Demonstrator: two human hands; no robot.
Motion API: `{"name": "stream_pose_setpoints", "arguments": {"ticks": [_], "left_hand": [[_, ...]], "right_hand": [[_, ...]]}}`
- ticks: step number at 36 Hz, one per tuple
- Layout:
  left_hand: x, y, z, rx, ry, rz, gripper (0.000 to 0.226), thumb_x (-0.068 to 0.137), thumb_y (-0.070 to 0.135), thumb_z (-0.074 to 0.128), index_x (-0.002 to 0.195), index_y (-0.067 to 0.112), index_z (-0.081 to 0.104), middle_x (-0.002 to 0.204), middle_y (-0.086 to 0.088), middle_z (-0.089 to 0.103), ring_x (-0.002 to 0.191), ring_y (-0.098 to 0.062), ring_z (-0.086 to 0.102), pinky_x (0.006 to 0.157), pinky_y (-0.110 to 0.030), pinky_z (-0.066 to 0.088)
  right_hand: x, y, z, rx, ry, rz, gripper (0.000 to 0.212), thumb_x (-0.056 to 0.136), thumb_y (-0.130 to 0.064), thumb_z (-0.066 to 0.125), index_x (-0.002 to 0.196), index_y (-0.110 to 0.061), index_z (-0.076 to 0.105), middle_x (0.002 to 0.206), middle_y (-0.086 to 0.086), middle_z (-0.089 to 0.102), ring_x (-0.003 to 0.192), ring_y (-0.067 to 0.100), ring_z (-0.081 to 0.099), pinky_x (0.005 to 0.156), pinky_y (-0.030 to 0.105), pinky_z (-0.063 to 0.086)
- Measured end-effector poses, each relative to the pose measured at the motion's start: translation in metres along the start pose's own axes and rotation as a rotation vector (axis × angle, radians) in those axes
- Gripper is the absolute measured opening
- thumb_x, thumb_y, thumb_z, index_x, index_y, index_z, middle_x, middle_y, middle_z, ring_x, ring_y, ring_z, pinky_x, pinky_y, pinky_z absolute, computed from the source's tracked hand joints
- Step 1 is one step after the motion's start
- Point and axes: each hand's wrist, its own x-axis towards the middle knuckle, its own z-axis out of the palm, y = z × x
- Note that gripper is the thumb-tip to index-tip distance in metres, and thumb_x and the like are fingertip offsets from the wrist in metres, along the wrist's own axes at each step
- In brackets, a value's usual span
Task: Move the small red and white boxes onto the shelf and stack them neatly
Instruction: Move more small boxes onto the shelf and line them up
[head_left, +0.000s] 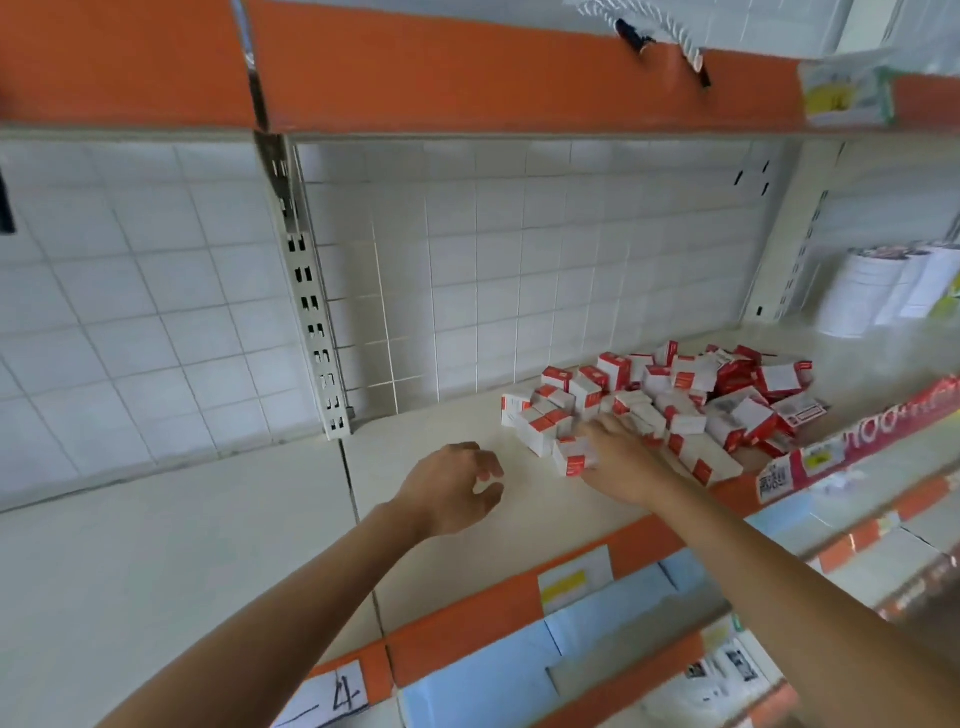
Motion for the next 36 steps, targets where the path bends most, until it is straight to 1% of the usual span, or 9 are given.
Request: {"name": "stream_pose_setpoints", "arguments": {"ticks": [2,5,8,13,18,23,28,32,36], "left_hand": [[0.000,0.005,0.002,0.007,-0.004,-0.033,0.028,0.091,0.031,0.053,0.115,0.021,0.063,0.109,0.002,0.063,0.098,-0.015,0.059,0.083,-0.026,0.047],[-0.001,0.013,0.003,0.020,0.015,-0.080,0.028,0.091,0.031,0.053,0.115,0.020,0.063,0.109,0.002,0.062,0.099,-0.016,0.058,0.080,-0.025,0.045],[-0.008,0.021,0.007,0.013,0.057,-0.136,0.027,0.091,0.030,0.054,0.114,0.020,0.064,0.107,0.001,0.063,0.097,-0.017,0.059,0.081,-0.027,0.047],[-0.037,0.033,0.018,-0.032,0.093,-0.259,0.027,0.088,0.026,0.057,0.111,0.017,0.066,0.106,-0.004,0.063,0.099,-0.021,0.060,0.086,-0.031,0.047],[-0.076,0.039,0.017,-0.040,0.176,-0.404,0.027,0.088,0.027,0.057,0.113,0.018,0.065,0.111,-0.004,0.059,0.107,-0.020,0.055,0.091,-0.033,0.045],[-0.130,0.037,0.003,0.025,0.222,-0.530,0.028,0.090,0.027,0.056,0.115,0.019,0.064,0.115,-0.003,0.058,0.110,-0.018,0.053,0.090,-0.031,0.045],[-0.189,0.027,-0.018,0.069,0.269,-0.631,0.025,0.090,0.024,0.058,0.111,0.016,0.066,0.109,-0.004,0.062,0.099,-0.018,0.059,0.086,-0.031,0.048],[-0.237,0.016,-0.033,0.113,0.289,-0.661,0.024,0.089,0.023,0.057,0.110,0.016,0.066,0.107,-0.004,0.062,0.095,-0.019,0.060,0.085,-0.035,0.050],[-0.288,0.002,-0.050,0.151,0.297,-0.675,0.024,0.089,0.022,0.056,0.110,0.016,0.067,0.108,-0.005,0.061,0.098,-0.020,0.058,0.084,-0.032,0.048]], "right_hand": [[0.003,0.007,0.003,0.004,-0.057,-0.027,0.053,0.092,-0.022,0.050,0.141,-0.012,0.031,0.145,0.007,0.030,0.136,0.026,0.024,0.110,0.037,0.028],[0.005,0.016,0.005,0.015,-0.055,-0.089,0.047,0.091,-0.025,0.051,0.134,-0.011,0.038,0.137,0.006,0.037,0.130,0.024,0.029,0.107,0.035,0.031],[0.005,0.020,0.006,0.054,-0.031,-0.169,0.045,0.086,-0.029,0.059,0.125,-0.012,0.044,0.130,0.003,0.041,0.125,0.022,0.033,0.101,0.034,0.035],[-0.004,0.005,0.009,0.181,0.095,-0.369,0.047,0.080,-0.021,0.067,0.121,-0.011,0.045,0.126,0.004,0.042,0.122,0.021,0.033,0.093,0.027,0.032],[-0.013,-0.028,0.019,0.243,0.160,-0.574,0.036,0.079,-0.022,0.068,0.106,-0.009,0.049,0.110,0.005,0.044,0.106,0.020,0.038,0.070,0.023,0.023],[-0.026,-0.075,0.028,0.246,0.153,-0.754,0.033,0.078,-0.018,0.069,0.103,-0.009,0.050,0.106,0.005,0.046,0.101,0.021,0.039,0.075,0.028,0.035],[-0.047,-0.126,0.030,0.250,0.128,-0.899,0.032,0.080,-0.018,0.067,0.105,-0.006,0.051,0.107,0.007,0.046,0.102,0.022,0.039,0.080,0.032,0.038],[-0.065,-0.176,0.035,0.262,0.103,-0.967,0.036,0.082,-0.024,0.066,0.111,-0.012,0.048,0.111,0.001,0.044,0.107,0.017,0.037,0.084,0.028,0.038],[-0.089,-0.231,0.043,0.298,0.100,-1.012,0.038,0.084,-0.029,0.065,0.115,-0.014,0.049,0.113,-0.001,0.045,0.110,0.014,0.037,0.083,0.023,0.033]]}}
